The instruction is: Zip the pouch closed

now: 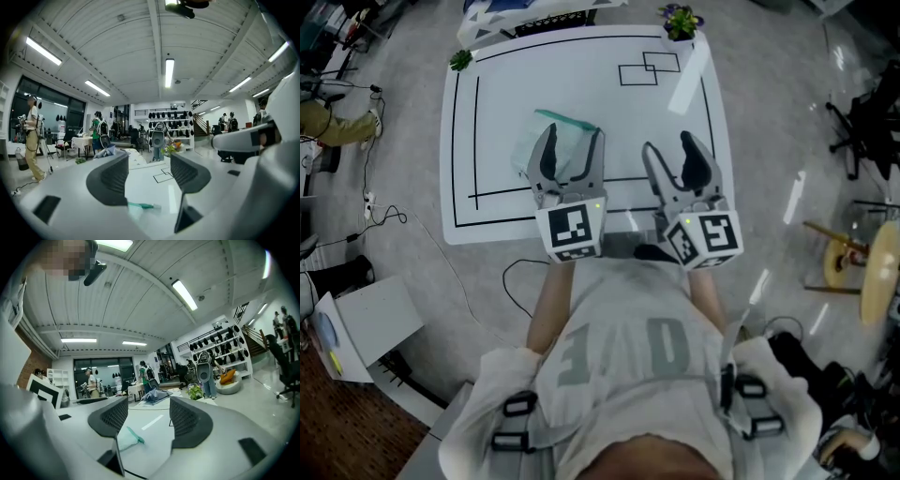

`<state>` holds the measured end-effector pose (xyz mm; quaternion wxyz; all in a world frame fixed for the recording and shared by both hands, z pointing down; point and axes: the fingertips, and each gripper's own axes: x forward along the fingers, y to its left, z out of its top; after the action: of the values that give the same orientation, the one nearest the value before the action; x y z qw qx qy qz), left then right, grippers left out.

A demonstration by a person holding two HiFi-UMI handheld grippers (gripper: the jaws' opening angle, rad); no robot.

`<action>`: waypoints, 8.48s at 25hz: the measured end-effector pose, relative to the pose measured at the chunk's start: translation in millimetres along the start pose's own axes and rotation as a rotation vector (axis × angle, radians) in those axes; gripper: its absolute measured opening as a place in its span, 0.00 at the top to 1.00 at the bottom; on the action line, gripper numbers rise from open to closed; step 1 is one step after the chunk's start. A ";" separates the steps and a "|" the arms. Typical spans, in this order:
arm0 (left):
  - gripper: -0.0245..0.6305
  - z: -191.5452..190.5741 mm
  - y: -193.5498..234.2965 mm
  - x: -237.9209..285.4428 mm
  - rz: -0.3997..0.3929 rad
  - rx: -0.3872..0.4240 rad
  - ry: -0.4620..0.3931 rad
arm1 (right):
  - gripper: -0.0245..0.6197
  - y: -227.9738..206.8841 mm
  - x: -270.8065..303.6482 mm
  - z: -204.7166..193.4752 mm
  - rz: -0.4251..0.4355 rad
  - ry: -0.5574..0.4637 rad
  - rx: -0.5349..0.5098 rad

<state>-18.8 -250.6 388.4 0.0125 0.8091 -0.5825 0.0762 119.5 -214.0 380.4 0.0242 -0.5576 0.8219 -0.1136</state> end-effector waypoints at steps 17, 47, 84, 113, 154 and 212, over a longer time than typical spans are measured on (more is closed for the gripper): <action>0.57 -189.1 -39.3 84.0 0.156 -0.200 0.514 | 0.57 -67.2 -18.0 4.1 -0.031 0.046 -0.031; 0.94 -173.4 -0.9 79.8 0.241 -0.201 0.553 | 0.57 -69.1 -6.7 0.8 0.051 0.066 -0.011; 0.94 24.2 55.0 -79.8 -0.402 0.011 0.062 | 0.57 159.9 48.0 25.9 0.546 -0.057 -0.131; 0.94 39.5 17.0 -101.2 -0.558 0.040 -0.002 | 0.94 172.6 27.6 32.2 0.732 -0.040 0.149; 0.94 4.5 56.4 -102.3 -0.501 0.055 0.114 | 0.95 50.9 27.1 25.5 0.231 -0.064 -0.057; 0.77 16.7 23.1 -17.7 -0.387 -0.047 -0.007 | 0.75 -77.1 24.3 -28.3 -0.270 0.022 0.083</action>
<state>-44.3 -243.2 367.9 0.0437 0.9059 -0.4175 0.0561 175.9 -259.1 426.6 0.0227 -0.6604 0.7342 -0.1561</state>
